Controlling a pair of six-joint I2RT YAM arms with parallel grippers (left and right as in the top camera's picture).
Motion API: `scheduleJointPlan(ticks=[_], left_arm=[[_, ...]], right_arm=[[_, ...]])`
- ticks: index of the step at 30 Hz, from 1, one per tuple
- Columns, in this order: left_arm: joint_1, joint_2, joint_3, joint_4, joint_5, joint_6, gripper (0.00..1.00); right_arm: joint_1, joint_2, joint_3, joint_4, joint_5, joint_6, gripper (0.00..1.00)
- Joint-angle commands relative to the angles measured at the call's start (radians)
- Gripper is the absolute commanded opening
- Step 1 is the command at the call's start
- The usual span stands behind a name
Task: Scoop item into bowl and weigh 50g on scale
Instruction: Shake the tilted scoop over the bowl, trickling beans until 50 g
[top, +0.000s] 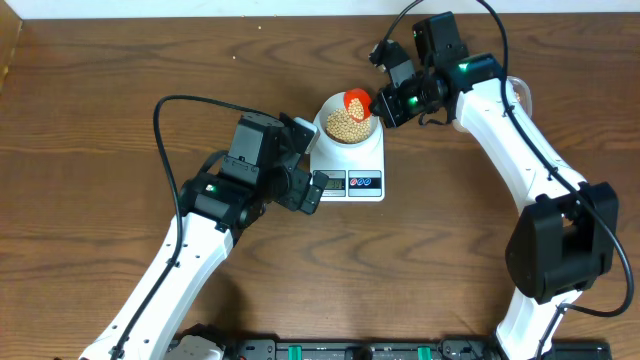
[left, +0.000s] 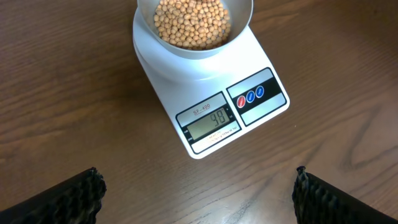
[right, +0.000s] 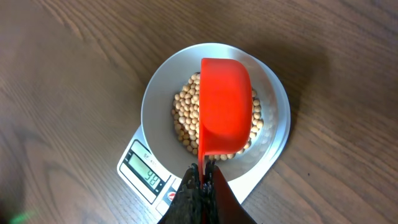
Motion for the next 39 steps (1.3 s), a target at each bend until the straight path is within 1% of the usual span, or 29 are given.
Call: scheduleJointPlan(ticks=[1, 11, 33, 39], left_arm=[[0.001, 0.002, 0.007, -0.002, -0.006, 0.01, 0.99], [0.001, 0.002, 0.007, -0.002, -0.006, 0.01, 0.98], [0.001, 0.002, 0.007, -0.002, -0.006, 0.01, 0.99], [0.001, 0.002, 0.007, -0.002, -0.006, 0.01, 0.98]], right_arm=[[0.015, -0.022, 0.004, -0.002, 0.0, -0.052, 0.01], [0.015, -0.022, 0.004, -0.002, 0.0, -0.098, 0.01], [0.014, -0.022, 0.004, 0.009, -0.005, -0.134, 0.01], [0.014, -0.022, 0.004, 0.009, -0.034, -0.187, 0.01]])
